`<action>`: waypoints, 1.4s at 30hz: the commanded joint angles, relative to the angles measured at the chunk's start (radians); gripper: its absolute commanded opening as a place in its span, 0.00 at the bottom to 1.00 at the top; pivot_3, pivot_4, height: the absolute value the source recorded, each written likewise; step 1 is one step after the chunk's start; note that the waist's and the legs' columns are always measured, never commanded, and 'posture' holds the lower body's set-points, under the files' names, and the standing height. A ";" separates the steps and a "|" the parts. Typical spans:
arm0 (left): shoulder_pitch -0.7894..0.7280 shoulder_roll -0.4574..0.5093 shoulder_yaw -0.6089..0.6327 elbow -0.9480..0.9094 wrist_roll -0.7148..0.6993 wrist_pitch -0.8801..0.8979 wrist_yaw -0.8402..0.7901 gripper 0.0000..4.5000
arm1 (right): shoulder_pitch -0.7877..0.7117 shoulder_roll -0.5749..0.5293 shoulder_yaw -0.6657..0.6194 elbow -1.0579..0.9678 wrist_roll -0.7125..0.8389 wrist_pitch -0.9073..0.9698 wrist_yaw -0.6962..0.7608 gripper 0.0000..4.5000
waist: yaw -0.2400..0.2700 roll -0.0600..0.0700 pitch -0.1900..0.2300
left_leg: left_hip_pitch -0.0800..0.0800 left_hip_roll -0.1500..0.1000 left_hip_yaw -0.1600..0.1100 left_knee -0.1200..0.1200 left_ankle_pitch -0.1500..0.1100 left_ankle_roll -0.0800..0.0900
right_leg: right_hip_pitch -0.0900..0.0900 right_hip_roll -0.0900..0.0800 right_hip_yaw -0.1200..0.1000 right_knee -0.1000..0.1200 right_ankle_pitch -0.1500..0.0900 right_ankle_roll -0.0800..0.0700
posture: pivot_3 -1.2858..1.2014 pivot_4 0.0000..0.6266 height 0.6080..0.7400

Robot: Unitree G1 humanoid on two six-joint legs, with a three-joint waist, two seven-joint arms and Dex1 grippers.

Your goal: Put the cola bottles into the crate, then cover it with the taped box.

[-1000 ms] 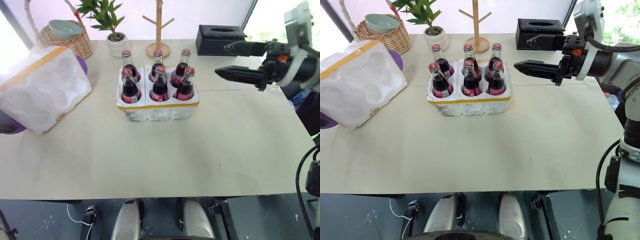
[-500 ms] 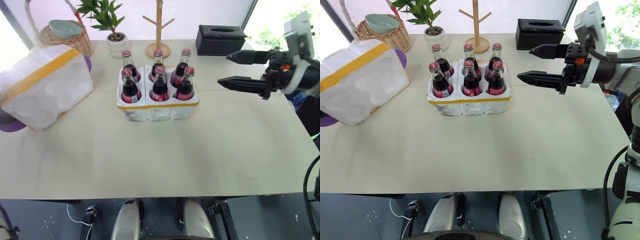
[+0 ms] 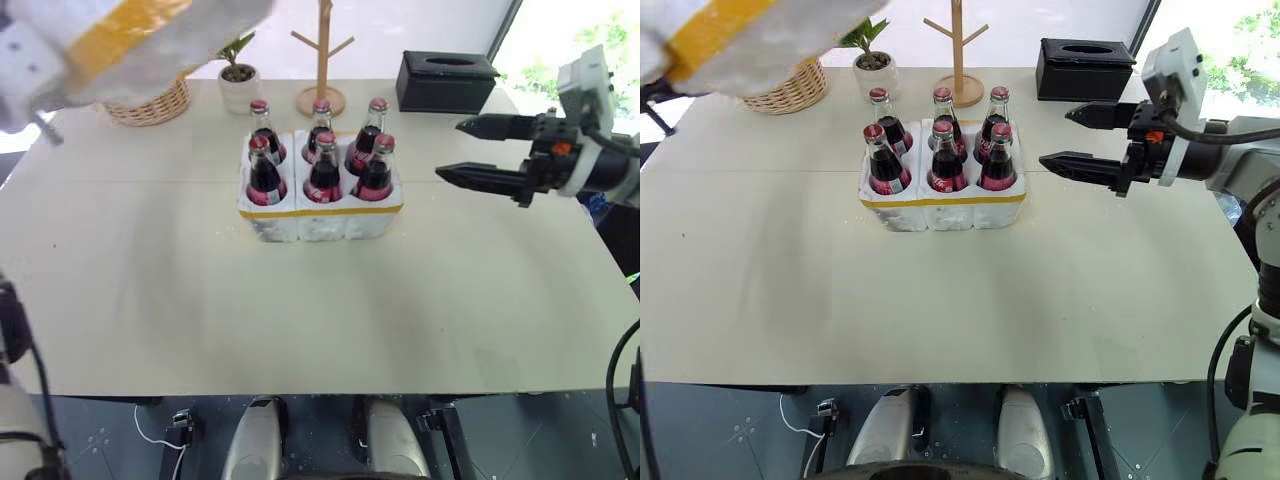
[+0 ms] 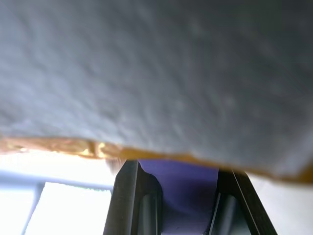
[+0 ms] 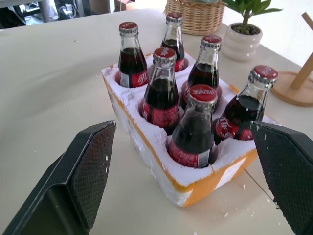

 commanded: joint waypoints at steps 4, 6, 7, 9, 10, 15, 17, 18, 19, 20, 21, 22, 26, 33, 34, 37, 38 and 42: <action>0.027 -0.071 -0.047 -0.288 0.107 0.032 0.147 0.08 | 0.065 -0.029 -0.102 -0.049 0.039 0.019 -0.027 1.00 | -0.009 0.000 0.000 | 0.000 0.000 0.000 0.000 0.000 0.000 | 0.000 0.000 0.000 0.000 0.000 0.000 | 0.52 0.24 0.97; 0.066 -0.076 -0.069 -0.376 0.161 0.034 0.177 0.08 | 0.100 -0.027 -0.128 -0.066 0.046 0.029 -0.044 1.00 | -0.011 0.000 0.000 | 0.000 0.000 0.000 0.000 0.000 0.000 | 0.000 0.000 0.000 0.000 0.000 0.000 | 0.52 0.24 0.97; 0.089 -0.078 -0.075 -0.423 0.180 0.041 0.185 0.08 | 0.117 -0.026 -0.141 -0.078 0.051 0.035 -0.052 1.00 | -0.011 0.000 0.000 | 0.000 0.000 0.000 0.000 0.000 0.000 | 0.000 0.000 0.000 0.000 0.000 0.000 | 0.52 0.24 0.97; 0.138 -0.086 -0.085 -0.528 0.209 0.076 0.182 0.08 | 0.149 -0.023 -0.166 -0.097 0.061 0.046 -0.067 1.00 | -0.010 0.000 0.000 | 0.001 0.000 0.000 -0.001 0.000 0.000 | 0.000 0.000 0.001 0.000 0.000 0.000 | 0.52 0.24 0.97; 0.164 -0.089 -0.090 -0.573 0.229 0.090 0.188 0.08 | 0.163 -0.022 -0.176 -0.104 0.065 0.049 -0.075 1.00 | -0.009 0.000 0.000 | 0.001 0.000 0.000 -0.001 0.000 0.000 | 0.000 0.000 0.001 0.000 0.000 0.000 | 0.52 0.24 0.97; 0.292 -0.048 -0.130 -0.721 0.439 0.092 0.273 0.08 | 0.196 -0.005 -0.202 -0.132 0.089 0.059 -0.120 1.00 | -0.009 0.000 0.000 | 0.001 0.000 0.000 0.000 0.000 0.000 | 0.001 0.000 0.001 0.000 0.000 0.000 | 0.52 0.24 0.97; 0.344 -0.040 -0.140 -0.758 0.513 0.113 0.304 0.08 | 0.196 0.003 -0.208 -0.137 0.102 0.064 -0.139 1.00 | -0.009 0.001 0.000 | 0.001 0.000 0.000 0.000 0.000 0.000 | 0.001 0.000 0.001 0.000 0.000 0.000 | 0.52 0.24 0.97; 0.361 -0.044 -0.145 -0.773 0.538 0.116 0.318 0.08 | 0.196 0.005 -0.209 -0.138 0.108 0.065 -0.146 1.00 | -0.009 0.001 0.000 | 0.001 0.000 0.000 0.000 0.000 0.000 | 0.001 0.000 0.001 0.000 0.000 0.000 | 0.52 0.24 0.97; 0.369 -0.047 -0.151 -0.782 0.561 0.111 0.333 0.08 | 0.195 0.006 -0.210 -0.138 0.114 0.065 -0.152 1.00 | -0.008 0.001 0.000 | 0.001 0.000 0.000 0.000 0.000 0.000 | 0.001 0.000 0.001 0.000 0.000 0.000 | 0.52 0.24 0.97; 0.373 -0.048 -0.159 -0.788 0.586 0.105 0.346 0.08 | 0.191 0.008 -0.210 -0.136 0.120 0.066 -0.158 1.00 | -0.008 0.001 0.000 | 0.001 0.000 0.000 0.000 0.000 0.000 | 0.001 0.000 0.001 0.000 0.000 0.000 | 0.52 0.24 0.97; 0.377 -0.051 -0.165 -0.792 0.607 0.103 0.359 0.08 | 0.187 0.010 -0.210 -0.134 0.124 0.066 -0.164 1.00 | -0.008 0.001 0.000 | 0.001 0.000 0.000 0.000 0.000 0.000 | 0.001 0.000 0.001 0.000 0.000 0.000 | 0.52 0.24 0.97; 0.384 -0.054 -0.170 -0.795 0.625 0.099 0.375 0.08 | 0.180 0.013 -0.208 -0.130 0.125 0.065 -0.170 1.00 | -0.008 0.001 0.000 | 0.001 0.000 0.000 0.000 0.000 0.000 | 0.001 0.000 0.001 0.000 0.000 0.000 | 0.52 0.24 0.97; 0.426 -0.063 -0.174 -0.795 0.648 0.089 0.419 0.19 | 0.163 0.021 -0.198 -0.119 0.127 0.061 -0.189 1.00 | -0.008 0.001 0.000 | 0.002 0.000 0.000 0.000 0.000 0.000 | 0.001 0.000 0.001 0.000 0.000 0.000 | 0.52 0.24 0.97; 0.529 -0.037 -0.113 -0.825 0.615 0.061 0.473 0.97 | 0.167 0.021 -0.190 -0.111 0.122 0.050 -0.194 1.00 | -0.008 0.001 0.000 | 0.002 0.000 0.000 0.000 0.000 0.000 | 0.001 0.000 0.001 0.000 0.000 0.000 | 0.52 0.24 0.97; 0.559 -0.026 -0.096 -0.838 0.605 0.057 0.475 0.97 | 0.170 0.020 -0.191 -0.109 0.120 0.048 -0.194 1.00 | -0.008 0.001 0.000 | 0.001 0.000 0.000 0.000 0.000 0.000 | 0.001 0.000 0.001 0.000 0.000 0.000 | 0.52 0.24 0.97; 0.673 0.009 -0.021 -0.872 0.544 0.039 0.482 0.97 | 0.180 0.014 -0.194 -0.106 0.118 0.045 -0.190 1.00 | -0.009 0.001 0.000 | 0.002 0.000 0.000 0.000 0.000 0.000 | 0.001 0.000 0.001 0.000 0.000 0.000 | 0.52 0.24 0.97; 0.722 0.017 0.022 -0.882 0.499 0.022 0.490 0.97 | 0.186 0.013 -0.195 -0.108 0.117 0.044 -0.190 1.00 | -0.011 0.001 0.000 | 0.002 0.000 -0.001 0.000 0.000 0.000 | 0.001 0.000 0.001 0.000 0.000 0.000 | 0.52 0.24 0.97; 0.906 0.042 0.179 -0.900 0.264 -0.095 0.456 0.97 | 0.218 0.007 -0.204 -0.114 0.116 0.037 -0.185 1.00 | -0.006 0.001 -0.001 | 0.002 0.000 -0.001 0.000 0.000 0.000 | 0.001 0.000 0.001 0.000 0.000 0.000 | 0.52 0.24 0.97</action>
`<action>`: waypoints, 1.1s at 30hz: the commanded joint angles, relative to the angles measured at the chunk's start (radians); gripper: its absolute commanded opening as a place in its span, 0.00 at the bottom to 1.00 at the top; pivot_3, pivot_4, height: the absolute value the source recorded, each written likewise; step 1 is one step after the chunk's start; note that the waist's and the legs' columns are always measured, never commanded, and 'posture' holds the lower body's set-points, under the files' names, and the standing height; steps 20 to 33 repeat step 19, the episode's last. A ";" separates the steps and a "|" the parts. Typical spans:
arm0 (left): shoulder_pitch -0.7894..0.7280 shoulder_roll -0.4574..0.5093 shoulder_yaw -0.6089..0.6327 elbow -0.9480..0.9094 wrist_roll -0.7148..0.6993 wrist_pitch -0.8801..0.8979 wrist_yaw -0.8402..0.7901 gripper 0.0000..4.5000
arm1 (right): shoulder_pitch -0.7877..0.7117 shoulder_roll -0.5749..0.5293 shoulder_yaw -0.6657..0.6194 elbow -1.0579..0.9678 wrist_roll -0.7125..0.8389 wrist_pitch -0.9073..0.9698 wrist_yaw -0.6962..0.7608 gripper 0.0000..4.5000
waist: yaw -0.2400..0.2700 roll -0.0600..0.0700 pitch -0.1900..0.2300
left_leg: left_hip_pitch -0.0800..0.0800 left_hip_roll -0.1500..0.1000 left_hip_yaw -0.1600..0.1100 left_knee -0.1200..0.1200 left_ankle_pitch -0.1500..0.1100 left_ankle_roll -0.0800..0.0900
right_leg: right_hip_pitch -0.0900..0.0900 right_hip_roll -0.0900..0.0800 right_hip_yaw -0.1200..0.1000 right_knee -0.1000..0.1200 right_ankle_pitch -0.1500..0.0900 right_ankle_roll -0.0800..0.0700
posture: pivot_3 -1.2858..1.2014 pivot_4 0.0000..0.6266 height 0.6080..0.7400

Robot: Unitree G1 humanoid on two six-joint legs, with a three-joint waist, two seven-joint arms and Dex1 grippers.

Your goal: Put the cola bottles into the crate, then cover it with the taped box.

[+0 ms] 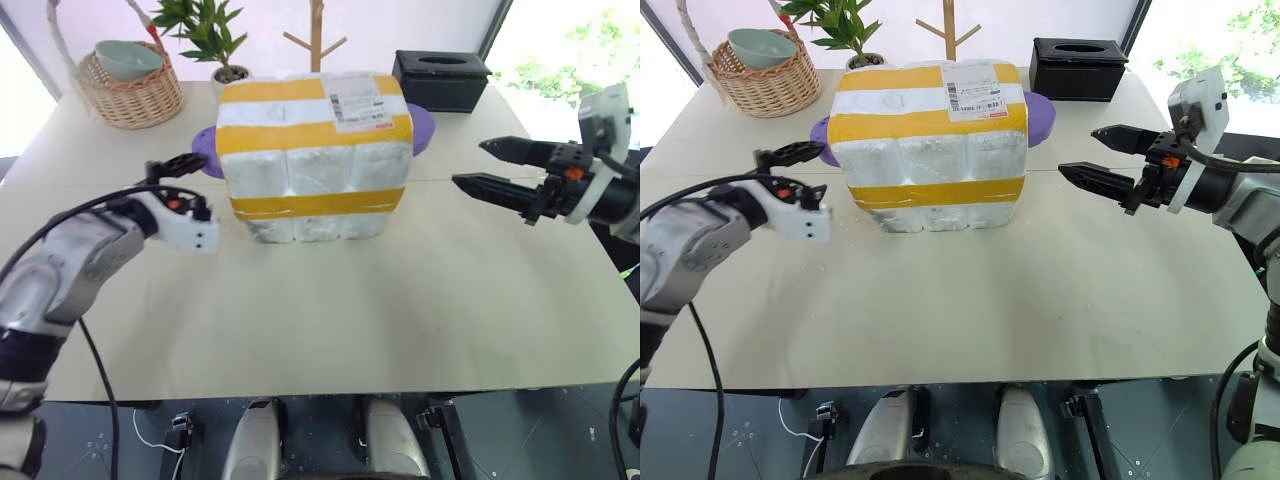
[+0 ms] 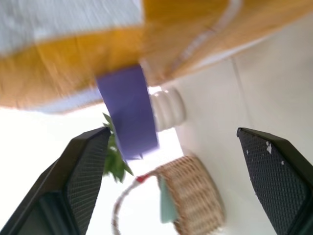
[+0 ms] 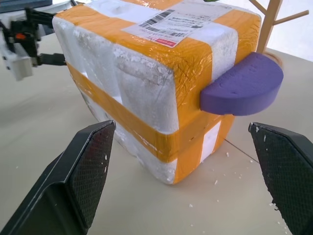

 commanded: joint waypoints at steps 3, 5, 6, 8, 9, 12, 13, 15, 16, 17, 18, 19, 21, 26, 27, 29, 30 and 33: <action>0.218 -0.007 0.263 -0.053 -0.619 0.025 -0.243 0.97 | 0.025 -0.016 -0.038 -0.016 0.005 -0.023 0.012 1.00 | -0.002 0.001 -0.001 | 0.001 0.000 0.001 0.000 0.000 0.000 | 0.001 -0.001 0.001 -0.001 0.000 0.000 | 0.52 0.24 0.97; 0.225 -0.014 0.355 -0.123 -1.059 0.536 -0.391 0.97 | 0.037 -0.020 -0.026 -0.008 -0.008 -0.036 0.025 1.00 | 0.003 0.001 -0.001 | 0.001 0.000 0.000 0.000 0.000 0.000 | 0.001 -0.001 0.000 0.000 0.000 0.000 | 0.52 0.24 0.97; 0.206 -0.004 0.390 -0.138 -1.208 0.663 -0.449 0.97 | 0.041 -0.023 -0.016 -0.005 -0.017 -0.044 0.031 1.00 | 0.003 0.001 0.000 | 0.001 0.000 -0.001 0.000 0.000 0.000 | 0.001 -0.001 0.000 0.000 0.000 0.000 | 0.52 0.24 0.97; 0.135 0.062 0.440 -0.109 -1.399 0.906 -0.510 0.97 | 0.040 -0.023 0.001 0.009 -0.029 -0.057 0.050 1.00 | 0.006 0.001 0.000 | 0.001 0.000 -0.002 0.001 0.000 0.000 | 0.002 0.000 -0.001 0.001 0.000 0.000 | 0.52 0.24 0.97; 0.106 0.080 0.441 -0.102 -1.384 0.883 -0.536 0.97 | 0.033 -0.021 0.006 0.018 -0.027 -0.058 0.061 1.00 | 0.006 0.000 -0.001 | 0.001 0.000 -0.002 0.002 0.000 0.000 | 0.003 0.000 -0.001 0.001 0.000 0.000 | 0.52 0.24 0.97; 0.062 0.149 0.460 -0.118 -1.488 1.004 -0.633 0.97 | 0.015 -0.017 0.026 0.039 -0.029 -0.064 0.086 1.00 | 0.001 0.001 -0.001 | 0.002 -0.001 -0.002 0.001 0.000 0.000 | 0.003 0.000 -0.001 0.000 0.000 0.000 | 0.52 0.24 0.97; 0.058 0.168 0.471 -0.122 -1.533 1.048 -0.674 0.97 | 0.010 -0.015 0.035 0.044 -0.033 -0.069 0.091 1.00 | -0.002 0.002 -0.001 | 0.002 -0.001 -0.002 0.001 0.000 0.000 | 0.003 0.000 -0.001 0.000 0.000 0.000 | 0.52 0.24 0.97; 0.058 0.209 0.478 -0.111 -1.570 1.094 -0.751 0.97 | 0.000 -0.008 0.053 0.052 -0.039 -0.077 0.097 1.00 | -0.005 0.002 -0.001 | 0.002 0.000 -0.002 0.000 0.000 0.000 | 0.003 0.000 -0.001 0.000 0.000 0.000 | 0.52 0.24 0.97; 0.059 0.221 0.476 -0.105 -1.562 1.090 -0.776 0.97 | -0.005 -0.005 0.059 0.054 -0.040 -0.078 0.099 1.00 | -0.008 0.002 -0.001 | 0.002 0.000 -0.002 0.000 0.000 0.000 | 0.003 0.000 -0.001 0.000 0.000 0.000 | 0.52 0.24 0.97; 0.062 0.233 0.469 -0.097 -1.545 1.084 -0.794 0.97 | -0.009 -0.001 0.067 0.055 -0.041 -0.080 0.102 1.00 | -0.009 0.002 -0.001 | 0.002 0.000 -0.002 -0.001 0.000 0.000 | 0.002 0.001 -0.001 0.000 0.000 0.000 | 0.52 0.24 0.97; 0.065 0.240 0.464 -0.091 -1.529 1.074 -0.812 0.97 | -0.012 0.002 0.074 0.054 -0.042 -0.083 0.105 1.00 | -0.009 0.002 -0.001 | 0.002 0.000 -0.002 -0.001 0.000 0.000 | 0.002 0.001 -0.001 0.000 0.000 0.000 | 0.52 0.24 0.97; 0.062 0.239 0.460 -0.088 -1.515 1.057 -0.824 0.97 | -0.012 0.004 0.079 0.053 -0.044 -0.087 0.109 1.00 | -0.009 0.002 -0.001 | 0.002 0.000 -0.002 -0.001 0.000 0.000 | 0.002 0.001 -0.001 0.000 0.000 0.000 | 0.52 0.24 0.97; 0.062 0.239 0.460 -0.088 -1.515 1.057 -0.824 0.97 | -0.012 0.004 0.079 0.053 -0.044 -0.087 0.109 1.00 | -0.009 0.002 -0.001 | 0.002 0.000 -0.002 -0.001 0.000 0.000 | 0.002 0.001 -0.001 0.000 0.000 0.000 | 0.52 0.24 0.97; 0.062 0.239 0.460 -0.088 -1.515 1.057 -0.824 0.97 | -0.012 0.004 0.079 0.053 -0.044 -0.087 0.109 1.00 | -0.009 0.002 -0.001 | 0.002 0.000 -0.002 -0.001 0.000 0.000 | 0.002 0.001 -0.001 0.000 0.000 0.000 | 0.52 0.24 0.97; 0.062 0.239 0.460 -0.088 -1.515 1.057 -0.824 0.97 | -0.012 0.004 0.079 0.053 -0.044 -0.087 0.109 1.00 | -0.009 0.002 -0.001 | 0.002 0.000 -0.002 -0.001 0.000 0.000 | 0.002 0.001 -0.001 0.000 0.000 0.000 | 0.52 0.24 0.97; 0.062 0.239 0.460 -0.088 -1.515 1.057 -0.824 0.97 | -0.012 0.004 0.079 0.053 -0.044 -0.087 0.109 1.00 | -0.009 0.002 -0.001 | 0.002 0.000 -0.002 -0.001 0.000 0.000 | 0.002 0.001 -0.001 0.000 0.000 0.000 | 0.52 0.24 0.97; 0.062 0.239 0.460 -0.088 -1.515 1.057 -0.824 0.97 | -0.012 0.004 0.079 0.053 -0.044 -0.087 0.109 1.00 | -0.009 0.002 -0.001 | 0.002 0.000 -0.002 -0.001 0.000 0.000 | 0.002 0.001 -0.001 0.000 0.000 0.000 | 0.52 0.24 0.97; 0.062 0.239 0.460 -0.088 -1.515 1.057 -0.824 0.97 | -0.012 0.004 0.079 0.053 -0.044 -0.087 0.109 1.00 | -0.009 0.002 -0.001 | 0.002 0.000 -0.002 -0.001 0.000 0.000 | 0.002 0.001 -0.001 0.000 0.000 0.000 | 0.52 0.24 0.97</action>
